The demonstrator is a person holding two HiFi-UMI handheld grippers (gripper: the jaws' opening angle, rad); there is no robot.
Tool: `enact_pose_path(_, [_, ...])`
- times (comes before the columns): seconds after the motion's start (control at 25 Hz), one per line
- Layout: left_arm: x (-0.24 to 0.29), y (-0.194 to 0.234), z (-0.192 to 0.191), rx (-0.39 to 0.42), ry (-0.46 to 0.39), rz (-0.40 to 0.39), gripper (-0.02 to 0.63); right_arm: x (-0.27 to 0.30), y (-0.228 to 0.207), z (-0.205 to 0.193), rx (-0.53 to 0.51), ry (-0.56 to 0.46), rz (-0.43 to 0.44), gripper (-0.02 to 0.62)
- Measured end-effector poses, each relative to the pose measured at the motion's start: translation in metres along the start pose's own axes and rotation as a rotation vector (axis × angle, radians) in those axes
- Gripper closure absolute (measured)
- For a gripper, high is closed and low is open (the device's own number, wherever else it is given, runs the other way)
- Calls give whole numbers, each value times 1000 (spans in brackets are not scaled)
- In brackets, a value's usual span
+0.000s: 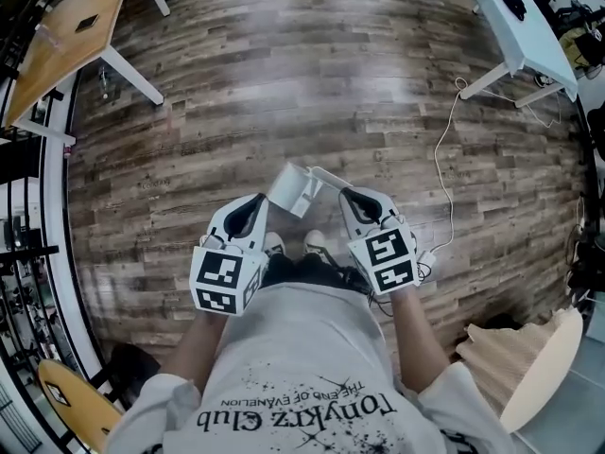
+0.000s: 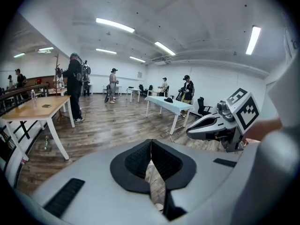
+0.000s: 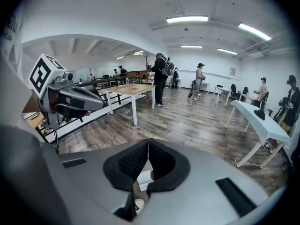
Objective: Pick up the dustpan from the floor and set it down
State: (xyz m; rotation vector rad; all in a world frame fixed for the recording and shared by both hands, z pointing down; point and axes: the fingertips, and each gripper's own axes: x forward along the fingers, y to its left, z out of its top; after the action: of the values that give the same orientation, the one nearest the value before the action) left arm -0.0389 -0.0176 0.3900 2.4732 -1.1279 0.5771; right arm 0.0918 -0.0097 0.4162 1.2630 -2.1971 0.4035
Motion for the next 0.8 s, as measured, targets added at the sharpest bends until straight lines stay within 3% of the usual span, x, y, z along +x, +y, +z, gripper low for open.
enact_pose_path(0.8, [-5, -17, -11, 24, 33, -22, 583, -12, 0, -2, 56, -13, -60, 571])
